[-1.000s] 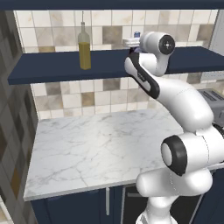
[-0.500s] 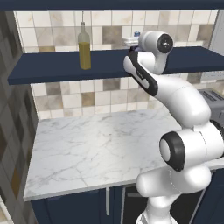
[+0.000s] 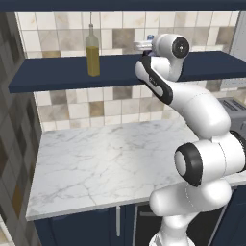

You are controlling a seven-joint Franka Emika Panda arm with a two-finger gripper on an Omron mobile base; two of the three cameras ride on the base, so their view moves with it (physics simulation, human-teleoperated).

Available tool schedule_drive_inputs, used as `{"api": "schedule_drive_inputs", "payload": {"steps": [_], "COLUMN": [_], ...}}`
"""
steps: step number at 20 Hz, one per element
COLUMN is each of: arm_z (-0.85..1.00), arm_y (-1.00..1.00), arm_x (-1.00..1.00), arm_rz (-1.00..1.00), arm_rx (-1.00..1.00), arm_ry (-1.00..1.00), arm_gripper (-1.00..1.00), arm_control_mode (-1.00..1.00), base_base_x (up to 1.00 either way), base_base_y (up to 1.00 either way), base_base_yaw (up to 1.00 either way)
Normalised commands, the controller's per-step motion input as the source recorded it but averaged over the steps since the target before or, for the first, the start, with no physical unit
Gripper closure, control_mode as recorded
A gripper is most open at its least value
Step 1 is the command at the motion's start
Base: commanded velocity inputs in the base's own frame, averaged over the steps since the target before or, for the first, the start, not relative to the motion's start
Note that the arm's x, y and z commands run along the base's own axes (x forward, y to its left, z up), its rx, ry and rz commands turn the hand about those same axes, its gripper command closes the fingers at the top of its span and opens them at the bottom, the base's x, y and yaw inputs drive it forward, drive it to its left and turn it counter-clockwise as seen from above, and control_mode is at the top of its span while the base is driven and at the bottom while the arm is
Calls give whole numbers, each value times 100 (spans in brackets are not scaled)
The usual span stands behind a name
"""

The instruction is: Take 2 condiments from the cabinet and move them on the counter near the stove.Make sure the condiments are lined up with each other, next to each other.

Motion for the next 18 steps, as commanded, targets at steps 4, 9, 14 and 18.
{"api": "schedule_drive_inputs", "payload": {"steps": [4, 9, 14, 18], "arm_z": [0, 0, 0, -10], "arm_y": [0, 0, 0, 0], "arm_x": [0, 0, 0, 0], "arm_rz": [0, 0, 0, 0], "arm_rx": [0, 0, 0, 0], "arm_ry": [0, 0, 0, 0], "arm_gripper": [-100, -100, -100, 100], "arm_control_mode": [-100, -100, -100, -100], "base_base_x": [0, 0, 0, 0], "base_base_y": [0, 0, 0, 0], "base_base_yaw": [0, 0, 0, 0]}}
